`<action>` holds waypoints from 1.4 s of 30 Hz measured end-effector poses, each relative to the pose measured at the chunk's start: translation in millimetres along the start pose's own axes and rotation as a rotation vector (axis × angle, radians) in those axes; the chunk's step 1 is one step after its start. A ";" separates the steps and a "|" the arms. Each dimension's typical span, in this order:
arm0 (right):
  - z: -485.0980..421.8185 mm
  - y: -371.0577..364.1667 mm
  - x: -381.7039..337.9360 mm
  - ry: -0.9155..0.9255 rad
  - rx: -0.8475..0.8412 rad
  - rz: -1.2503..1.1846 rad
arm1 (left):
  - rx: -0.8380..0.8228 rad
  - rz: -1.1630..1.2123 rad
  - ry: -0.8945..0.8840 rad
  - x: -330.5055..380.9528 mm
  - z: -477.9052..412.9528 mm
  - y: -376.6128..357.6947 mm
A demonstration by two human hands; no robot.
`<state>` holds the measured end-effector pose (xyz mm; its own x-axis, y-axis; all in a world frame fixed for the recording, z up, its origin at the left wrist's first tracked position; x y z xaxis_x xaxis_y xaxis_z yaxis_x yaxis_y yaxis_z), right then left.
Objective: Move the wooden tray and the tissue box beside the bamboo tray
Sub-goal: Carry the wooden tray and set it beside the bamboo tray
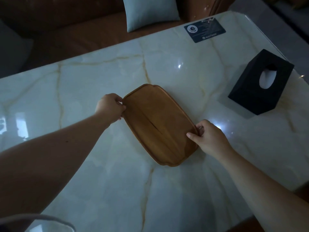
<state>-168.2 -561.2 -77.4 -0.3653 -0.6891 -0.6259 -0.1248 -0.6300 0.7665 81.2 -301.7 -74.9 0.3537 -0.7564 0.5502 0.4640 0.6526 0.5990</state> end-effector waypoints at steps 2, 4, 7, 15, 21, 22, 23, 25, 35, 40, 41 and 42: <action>-1.3 1.4 -2.5 0.024 0.013 0.015 | 0.018 -0.045 -0.004 0.2 1.5 0.5; -3.0 2.8 -5.3 0.041 0.026 0.027 | 0.032 -0.080 -0.007 0.8 2.6 -0.1; -6.4 1.1 -5.8 0.042 0.014 0.006 | 0.046 -0.139 -0.013 0.5 2.4 -1.9; 28.9 -3.4 18.5 -0.128 0.128 -0.248 | 0.128 -0.366 -0.100 10.1 -2.3 0.0; 70.7 -18.6 35.1 -0.359 0.205 -0.650 | 0.115 -0.501 -0.264 49.1 -0.8 -9.4; 73.5 -25.1 29.7 -0.359 0.167 -0.674 | 0.108 -0.554 -0.266 53.7 -1.3 -13.1; 75.1 -31.9 23.9 -0.356 0.128 -0.685 | 0.102 -0.612 -0.265 56.7 -1.6 -17.2; 76.2 -39.6 15.1 -0.352 0.107 -0.703 | 0.091 -0.693 -0.269 60.7 -0.5 -24.3; 69.0 -34.9 24.8 -0.399 0.272 -0.691 | 0.089 -0.633 -0.201 50.3 -0.8 -18.6; 24.1 9.6 26.3 -0.201 0.232 -0.261 | 0.054 -0.477 -0.101 6.9 18.7 -10.0; 13.9 15.6 25.5 -0.182 0.213 -0.198 | 0.040 -0.449 -0.080 -1.5 23.3 -9.3; 4.5 19.6 24.6 -0.169 0.194 -0.169 | 0.021 -0.417 -0.055 -9.5 27.8 -9.0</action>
<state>-183.8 -588.8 -77.2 -0.4705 -0.5004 -0.7268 -0.3648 -0.6397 0.6766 51.1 -299.3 -69.4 0.0950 -0.9528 0.2883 0.5414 0.2925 0.7883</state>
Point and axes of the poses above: each hand's wrist, its own z-axis away from the middle knuckle, its own y-axis out of the back of the hand, x = y × z, the point moved 9 cm from there along -z, towards the middle knuckle, and after that the axes turned 15 degrees about y, right-handed, at the moved point
